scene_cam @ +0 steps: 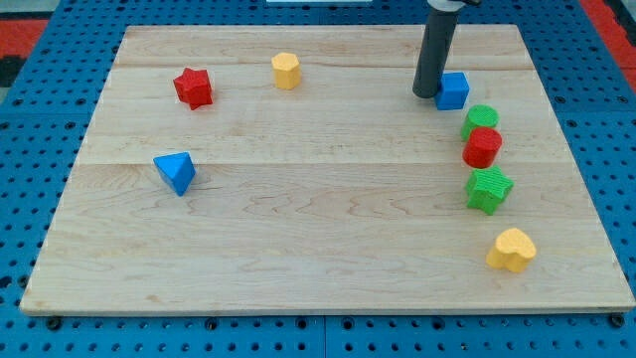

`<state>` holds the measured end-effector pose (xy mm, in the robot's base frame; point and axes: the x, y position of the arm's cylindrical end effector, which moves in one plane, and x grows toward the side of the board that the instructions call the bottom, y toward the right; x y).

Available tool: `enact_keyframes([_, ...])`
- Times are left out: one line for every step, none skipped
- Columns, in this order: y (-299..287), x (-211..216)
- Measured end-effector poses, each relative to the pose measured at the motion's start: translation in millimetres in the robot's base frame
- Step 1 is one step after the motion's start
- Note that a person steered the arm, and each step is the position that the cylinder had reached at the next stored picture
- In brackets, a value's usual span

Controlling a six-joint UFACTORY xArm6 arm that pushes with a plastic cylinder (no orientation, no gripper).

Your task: Place the blue cube towards the top of the green circle

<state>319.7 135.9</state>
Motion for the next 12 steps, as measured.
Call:
enact_keyframes([22.6, -1.1])
enact_keyframes([29.9, -1.0])
enact_keyframes([35.4, 9.3])
enact_keyframes([35.1, 9.7])
enact_keyframes([-1.9, -2.1])
enact_keyframes([-80.0, 7.4])
enact_keyframes([-197.0, -11.3])
enact_keyframes([-236.5, -32.1])
enact_keyframes([-234.4, -41.1])
enact_keyframes([-286.5, -63.8])
enact_keyframes([-312.1, -81.7])
enact_keyframes([-217.5, -66.7])
